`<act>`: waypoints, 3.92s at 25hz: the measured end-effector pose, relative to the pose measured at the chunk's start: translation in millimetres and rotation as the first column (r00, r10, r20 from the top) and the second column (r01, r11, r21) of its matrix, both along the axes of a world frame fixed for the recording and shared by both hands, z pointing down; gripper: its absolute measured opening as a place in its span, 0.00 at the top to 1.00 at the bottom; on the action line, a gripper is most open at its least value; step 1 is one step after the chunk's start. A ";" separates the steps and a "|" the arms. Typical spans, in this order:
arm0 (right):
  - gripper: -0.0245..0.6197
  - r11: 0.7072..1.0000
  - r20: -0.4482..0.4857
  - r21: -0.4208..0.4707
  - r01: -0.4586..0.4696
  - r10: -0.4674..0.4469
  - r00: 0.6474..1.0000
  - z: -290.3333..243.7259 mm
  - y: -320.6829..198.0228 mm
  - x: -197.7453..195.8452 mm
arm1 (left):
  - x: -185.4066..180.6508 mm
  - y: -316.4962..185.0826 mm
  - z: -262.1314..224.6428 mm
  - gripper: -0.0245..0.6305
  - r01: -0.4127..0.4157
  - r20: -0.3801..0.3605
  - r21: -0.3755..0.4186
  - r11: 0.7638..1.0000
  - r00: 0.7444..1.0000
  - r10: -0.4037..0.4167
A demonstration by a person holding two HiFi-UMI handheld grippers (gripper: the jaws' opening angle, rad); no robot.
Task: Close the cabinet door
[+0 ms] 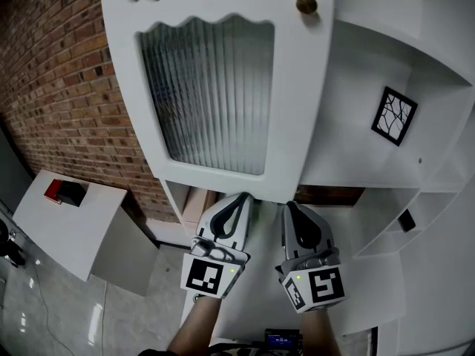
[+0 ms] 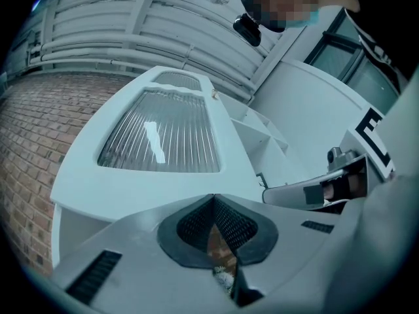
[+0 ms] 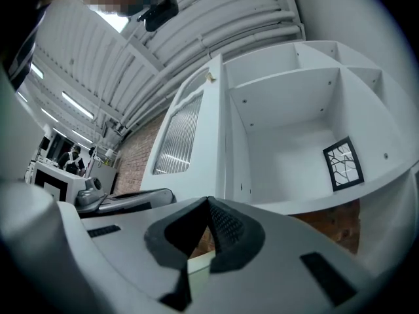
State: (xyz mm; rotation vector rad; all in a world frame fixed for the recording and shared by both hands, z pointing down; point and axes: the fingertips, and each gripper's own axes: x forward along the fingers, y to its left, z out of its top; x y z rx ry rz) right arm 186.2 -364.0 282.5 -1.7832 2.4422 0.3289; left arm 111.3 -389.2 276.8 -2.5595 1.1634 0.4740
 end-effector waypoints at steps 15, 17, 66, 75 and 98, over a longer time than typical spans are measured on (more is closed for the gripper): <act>0.96 0.998 0.039 0.006 0.056 -0.057 0.998 1.0 -29.6 12.1 | 7.8 -21.5 3.7 0.94 0.053 0.029 -0.021 0.998 0.998 -0.053; 0.96 0.998 0.033 0.006 0.059 -0.059 0.998 1.2 -31.3 12.2 | 5.0 -22.7 8.2 0.94 0.066 0.030 -0.039 0.997 0.997 -0.064; 0.96 0.945 -0.005 -0.225 -0.238 0.243 0.970 107.3 176.8 -50.1 | -117.0 153.1 103.1 0.94 -0.079 0.066 -0.281 0.956 0.993 0.101; 0.96 0.948 -0.022 -0.228 -0.223 0.224 0.974 106.2 176.8 -49.4 | -116.4 150.8 101.1 0.94 -0.087 0.030 -0.297 0.951 0.994 0.100; 0.96 0.943 -0.010 -0.240 -0.229 0.234 0.972 109.5 177.5 -31.5 | -109.2 141.8 105.8 0.94 -0.037 0.039 -0.312 0.949 0.998 0.052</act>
